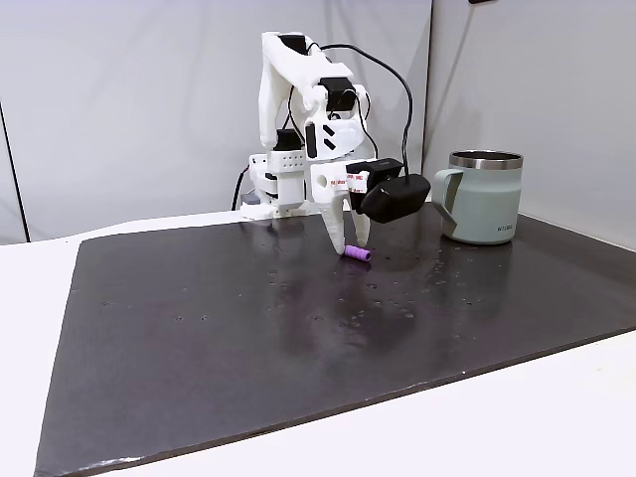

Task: Grasp a pengrip and put it in the cup.

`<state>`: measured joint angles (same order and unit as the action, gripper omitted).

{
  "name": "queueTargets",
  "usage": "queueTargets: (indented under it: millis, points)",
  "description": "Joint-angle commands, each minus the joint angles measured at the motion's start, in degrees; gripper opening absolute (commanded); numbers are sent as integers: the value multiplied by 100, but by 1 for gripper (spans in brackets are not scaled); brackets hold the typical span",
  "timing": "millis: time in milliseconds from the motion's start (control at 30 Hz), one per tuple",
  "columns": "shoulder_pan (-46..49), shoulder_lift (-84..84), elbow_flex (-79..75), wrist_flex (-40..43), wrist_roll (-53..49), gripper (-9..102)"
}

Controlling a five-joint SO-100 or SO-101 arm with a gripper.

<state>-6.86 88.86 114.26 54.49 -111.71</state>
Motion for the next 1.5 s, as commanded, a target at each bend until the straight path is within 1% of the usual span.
queueTargets:
  millis: [0,167,233,300,367,467,567,633,767,833,1000,1067,1267,1467]
  points:
    - [18,-88,-18,-246,114,24]
    - [79,-299,-44,-422,114,22]
    - [88,-325,-44,-448,114,20]
    - [123,-352,-44,-519,123,12]
    - [176,-360,-44,-571,158,1]
    - [281,-334,-53,-571,193,0]
    - [360,-88,-141,-272,369,0]
    - [360,-26,-536,246,738,0]
    - [290,-334,-2021,1837,1485,0]
    - [220,-378,-2522,2276,1811,0]
    - [-132,158,-2786,2417,2681,0]
    - [-369,369,-2979,2619,3103,0]
    - [-1274,721,-3700,2953,4843,0]
    - [-2338,308,-4992,3445,6706,0]
